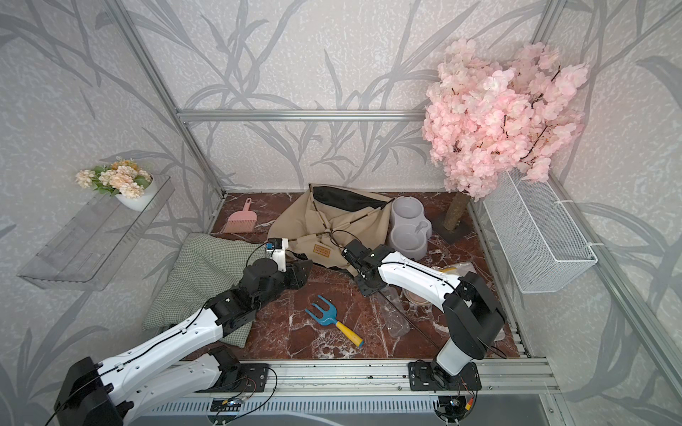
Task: Install the tent frame in the tent.
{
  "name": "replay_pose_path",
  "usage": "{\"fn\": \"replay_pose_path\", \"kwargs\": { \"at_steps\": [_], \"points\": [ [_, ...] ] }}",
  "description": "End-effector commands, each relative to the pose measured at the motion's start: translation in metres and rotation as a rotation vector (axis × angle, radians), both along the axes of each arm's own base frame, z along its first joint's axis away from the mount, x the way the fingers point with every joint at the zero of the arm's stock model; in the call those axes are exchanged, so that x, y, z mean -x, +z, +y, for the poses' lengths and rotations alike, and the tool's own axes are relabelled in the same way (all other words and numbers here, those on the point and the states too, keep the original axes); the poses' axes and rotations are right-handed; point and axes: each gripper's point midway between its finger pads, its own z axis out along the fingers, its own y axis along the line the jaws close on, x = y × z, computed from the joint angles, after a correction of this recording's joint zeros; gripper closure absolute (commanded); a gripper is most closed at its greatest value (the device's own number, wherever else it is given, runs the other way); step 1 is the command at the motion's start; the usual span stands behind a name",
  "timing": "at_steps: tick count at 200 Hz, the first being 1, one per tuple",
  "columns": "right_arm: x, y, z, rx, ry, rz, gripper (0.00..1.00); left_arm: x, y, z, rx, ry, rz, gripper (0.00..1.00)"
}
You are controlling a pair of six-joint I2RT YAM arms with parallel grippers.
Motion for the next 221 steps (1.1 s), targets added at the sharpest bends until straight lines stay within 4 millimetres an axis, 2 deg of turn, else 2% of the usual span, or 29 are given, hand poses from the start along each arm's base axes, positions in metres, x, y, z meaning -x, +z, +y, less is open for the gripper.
{"fn": "replay_pose_path", "kwargs": {
  "at_steps": [1,18,42,63,85,129,157,187,221],
  "points": [
    [-0.015,0.027,0.008,-0.025,0.016,-0.048,0.9,0.015,-0.008,-0.019,0.034,-0.06,0.025,0.42],
    [-0.014,0.045,0.014,-0.051,0.026,-0.031,0.92,0.029,-0.01,-0.033,0.064,-0.108,0.044,0.41],
    [-0.009,0.067,0.021,-0.088,0.026,0.007,0.96,0.048,-0.003,-0.059,0.109,-0.191,0.036,0.36],
    [-0.004,0.077,0.026,-0.133,0.007,0.042,1.0,0.06,0.001,-0.083,0.163,-0.269,0.047,0.32],
    [-0.001,0.084,0.033,-0.21,-0.019,0.064,1.0,0.064,0.005,-0.104,0.248,-0.326,0.065,0.29],
    [-0.006,0.095,0.049,-0.305,-0.026,0.075,1.0,0.071,0.012,-0.14,0.364,-0.431,0.091,0.28],
    [-0.011,0.101,0.054,-0.342,-0.051,0.07,1.0,0.075,0.005,-0.156,0.365,-0.47,0.126,0.28],
    [-0.006,0.099,0.067,-0.442,-0.093,0.114,1.0,0.077,0.002,-0.172,0.39,-0.5,0.15,0.29],
    [-0.007,0.097,0.072,-0.48,-0.118,0.122,1.0,0.08,0.003,-0.195,0.394,-0.556,0.163,0.33]
  ]
}}
